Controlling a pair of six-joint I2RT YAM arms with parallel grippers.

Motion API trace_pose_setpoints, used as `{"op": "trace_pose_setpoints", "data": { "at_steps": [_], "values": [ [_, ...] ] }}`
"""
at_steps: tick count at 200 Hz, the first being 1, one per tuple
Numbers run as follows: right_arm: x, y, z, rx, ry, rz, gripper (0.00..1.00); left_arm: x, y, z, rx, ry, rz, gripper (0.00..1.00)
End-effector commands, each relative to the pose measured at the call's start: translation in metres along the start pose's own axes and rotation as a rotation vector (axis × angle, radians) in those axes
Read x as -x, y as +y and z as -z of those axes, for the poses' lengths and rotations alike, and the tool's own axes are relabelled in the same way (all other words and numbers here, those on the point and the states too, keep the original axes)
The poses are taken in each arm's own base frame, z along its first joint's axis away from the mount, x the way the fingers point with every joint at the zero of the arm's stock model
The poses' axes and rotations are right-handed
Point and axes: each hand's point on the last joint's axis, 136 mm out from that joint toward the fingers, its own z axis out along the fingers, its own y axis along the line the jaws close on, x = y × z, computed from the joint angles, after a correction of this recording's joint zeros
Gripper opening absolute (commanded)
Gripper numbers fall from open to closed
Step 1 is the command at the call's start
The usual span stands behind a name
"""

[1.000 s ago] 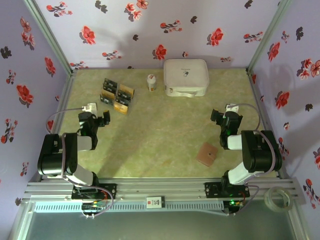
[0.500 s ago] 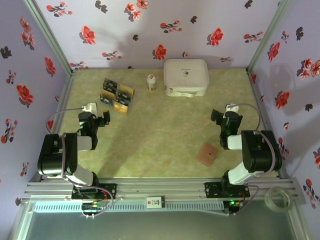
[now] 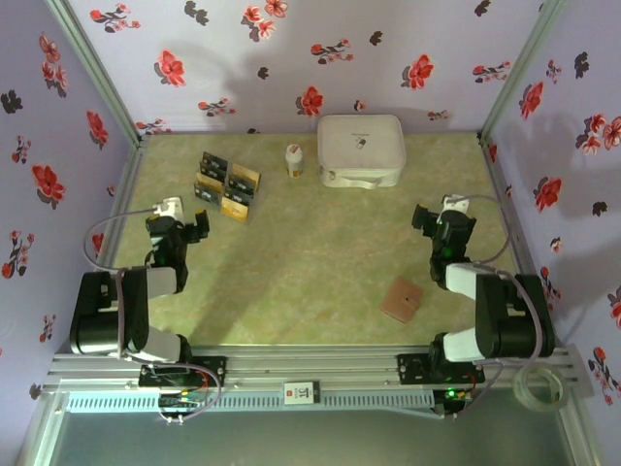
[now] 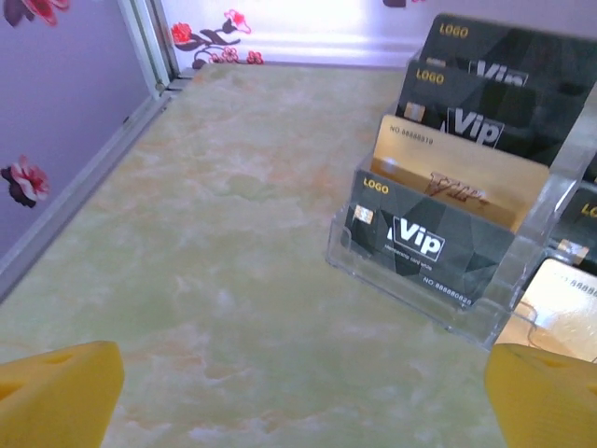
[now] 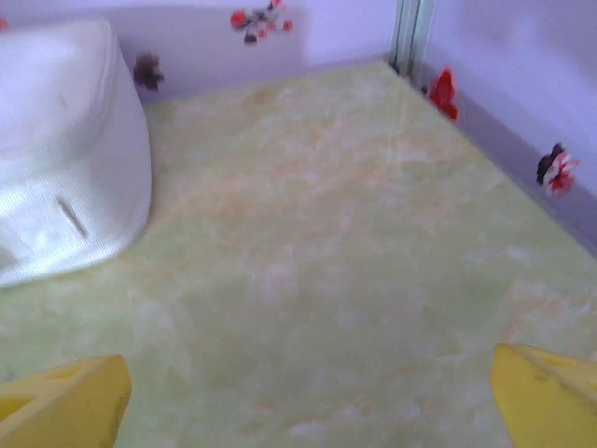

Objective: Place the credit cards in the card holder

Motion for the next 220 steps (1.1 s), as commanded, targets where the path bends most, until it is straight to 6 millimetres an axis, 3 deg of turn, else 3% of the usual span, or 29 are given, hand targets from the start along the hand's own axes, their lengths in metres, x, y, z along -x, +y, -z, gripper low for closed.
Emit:
{"op": "trace_pose_setpoints", "data": {
  "at_steps": [1, 27, 58, 77, 100, 136, 163, 220],
  "values": [
    [0.022, -0.011, 0.011, -0.067, 0.011, -0.106, 0.99, 0.02, 0.01, 0.011, 0.056, -0.028, 0.026, 1.0],
    [0.036, -0.034, 0.034, -0.207, 0.053, -0.389, 0.99, 0.042, 0.022, 0.027, 0.112, -0.028, 0.128, 1.0],
    [0.032, 0.005, 0.05, 0.011, 0.196, -0.468, 0.99, 0.061, 0.018, 0.047, 0.11, 0.09, 0.36, 1.0],
    [0.017, 0.024, 0.063, 0.089, 0.33, -0.53, 0.99, 0.065, -0.005, 0.058, 0.048, 0.173, 0.415, 1.0],
    [-0.012, 0.033, 0.088, 0.096, 0.499, -0.539, 0.92, 0.061, -0.04, 0.073, -0.015, 0.28, 0.344, 1.0],
    [-0.064, 0.018, 0.137, -0.019, 0.679, -0.458, 0.92, 0.046, -0.094, 0.104, -0.131, 0.385, 0.258, 1.0],
    [-0.095, 0.012, 0.17, -0.04, 0.749, -0.455, 0.91, 0.034, -0.121, 0.123, -0.187, 0.396, 0.212, 1.0],
    [-0.139, 0.009, 0.197, -0.073, 0.897, -0.437, 0.89, 0.026, -0.171, 0.13, -0.265, 0.432, 0.056, 1.0]
  ]
}}
